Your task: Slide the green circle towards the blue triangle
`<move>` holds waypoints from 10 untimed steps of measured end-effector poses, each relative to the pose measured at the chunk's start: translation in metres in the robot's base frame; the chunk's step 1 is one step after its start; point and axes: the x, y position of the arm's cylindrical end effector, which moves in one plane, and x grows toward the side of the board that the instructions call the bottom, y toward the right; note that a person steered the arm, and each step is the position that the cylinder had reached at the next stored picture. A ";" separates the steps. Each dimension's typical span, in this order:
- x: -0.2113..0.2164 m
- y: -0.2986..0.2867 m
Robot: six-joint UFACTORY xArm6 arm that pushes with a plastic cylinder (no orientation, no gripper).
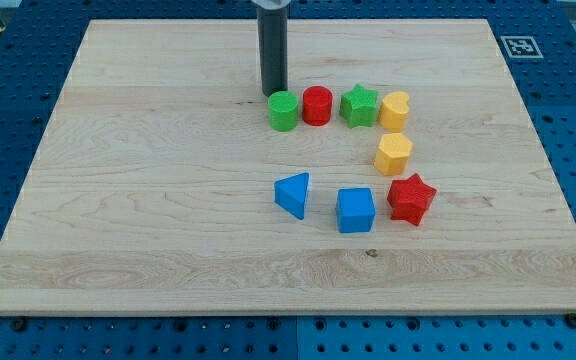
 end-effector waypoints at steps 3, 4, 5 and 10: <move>0.016 0.060; 0.017 0.071; 0.029 0.054; 0.059 0.015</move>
